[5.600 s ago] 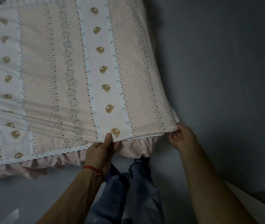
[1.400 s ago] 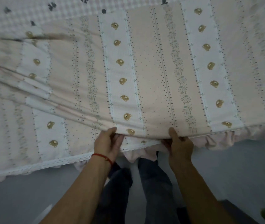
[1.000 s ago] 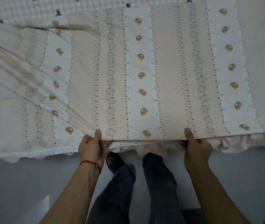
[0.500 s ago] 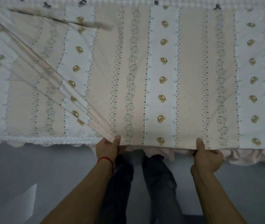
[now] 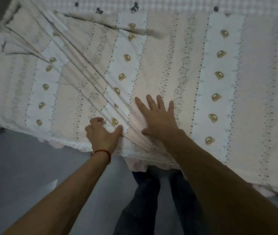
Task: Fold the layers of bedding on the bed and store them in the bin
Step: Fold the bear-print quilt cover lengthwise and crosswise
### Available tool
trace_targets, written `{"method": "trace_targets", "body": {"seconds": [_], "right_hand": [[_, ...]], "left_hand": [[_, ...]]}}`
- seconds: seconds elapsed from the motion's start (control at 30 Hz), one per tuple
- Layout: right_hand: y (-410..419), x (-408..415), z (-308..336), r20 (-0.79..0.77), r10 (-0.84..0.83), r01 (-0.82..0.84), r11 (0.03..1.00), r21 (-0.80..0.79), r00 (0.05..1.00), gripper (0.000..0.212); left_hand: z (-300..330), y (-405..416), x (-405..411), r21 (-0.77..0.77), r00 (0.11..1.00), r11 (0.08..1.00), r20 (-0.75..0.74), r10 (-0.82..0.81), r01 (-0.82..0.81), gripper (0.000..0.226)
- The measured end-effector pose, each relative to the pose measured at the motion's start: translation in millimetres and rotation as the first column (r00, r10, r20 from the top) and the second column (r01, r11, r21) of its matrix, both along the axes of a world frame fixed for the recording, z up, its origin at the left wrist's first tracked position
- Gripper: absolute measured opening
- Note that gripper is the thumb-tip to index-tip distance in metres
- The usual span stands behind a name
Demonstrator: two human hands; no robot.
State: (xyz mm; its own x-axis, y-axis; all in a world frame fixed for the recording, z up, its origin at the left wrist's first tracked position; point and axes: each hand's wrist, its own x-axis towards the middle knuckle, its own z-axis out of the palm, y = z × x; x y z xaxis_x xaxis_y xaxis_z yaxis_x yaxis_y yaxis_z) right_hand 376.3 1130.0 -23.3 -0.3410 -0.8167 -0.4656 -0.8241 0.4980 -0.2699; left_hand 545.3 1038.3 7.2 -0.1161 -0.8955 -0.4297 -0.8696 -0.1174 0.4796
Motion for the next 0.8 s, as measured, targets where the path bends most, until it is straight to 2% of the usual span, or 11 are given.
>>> {"method": "trace_targets", "body": {"seconds": [0.07,0.1,0.17,0.23,0.3,0.33,0.47,0.6,0.8], "right_hand": [[-12.4,5.2,-15.3,-0.023,0.012,-0.009,0.993,0.115,1.000,0.128],[-19.8,9.1,-20.4,-0.038,0.007,-0.001,0.988,0.153,0.999,0.129],[-29.5,12.0,-23.2,-0.033,-0.012,0.019,0.974,0.225,0.999,0.129],[-41.9,11.4,-24.2,-0.028,-0.027,0.034,0.957,0.287,0.999,0.122],[-40.1,8.9,-25.8,-0.039,-0.028,0.039,0.947,0.320,0.999,0.111],[-48.7,9.0,-28.5,-0.056,-0.021,0.039,0.942,0.333,0.998,0.107],[-53.0,6.0,-28.0,-0.067,0.010,0.018,0.912,0.409,0.998,0.113],[-57.5,10.5,-26.1,-0.100,0.041,0.009,0.889,0.458,0.994,0.120],[-68.4,20.8,-17.8,-0.130,-0.015,0.082,0.843,0.531,0.991,0.085]], "left_hand": [[-9.1,-75.0,9.4,-0.082,0.983,0.993,0.167,-0.070,0.085,0.074],[-15.9,-114.9,17.3,-0.062,0.949,0.985,0.284,-0.135,0.159,0.082],[-26.5,-171.0,26.0,0.131,0.837,0.939,0.426,-0.343,0.318,0.100],[-33.1,-200.0,25.7,0.363,0.738,0.846,0.425,-0.524,0.391,0.115],[-37.2,-196.7,19.2,0.459,0.637,0.761,0.428,-0.641,0.459,0.119],[-39.8,-204.8,16.9,0.479,0.615,0.743,0.428,-0.662,0.467,0.118],[-38.2,-212.0,15.3,0.576,0.612,0.679,0.352,-0.708,0.455,0.116],[-37.5,-226.7,21.3,0.639,0.612,0.607,0.257,-0.748,0.473,0.123],[-42.5,-228.3,18.2,0.663,0.522,0.548,0.269,-0.810,0.510,0.123]]}}
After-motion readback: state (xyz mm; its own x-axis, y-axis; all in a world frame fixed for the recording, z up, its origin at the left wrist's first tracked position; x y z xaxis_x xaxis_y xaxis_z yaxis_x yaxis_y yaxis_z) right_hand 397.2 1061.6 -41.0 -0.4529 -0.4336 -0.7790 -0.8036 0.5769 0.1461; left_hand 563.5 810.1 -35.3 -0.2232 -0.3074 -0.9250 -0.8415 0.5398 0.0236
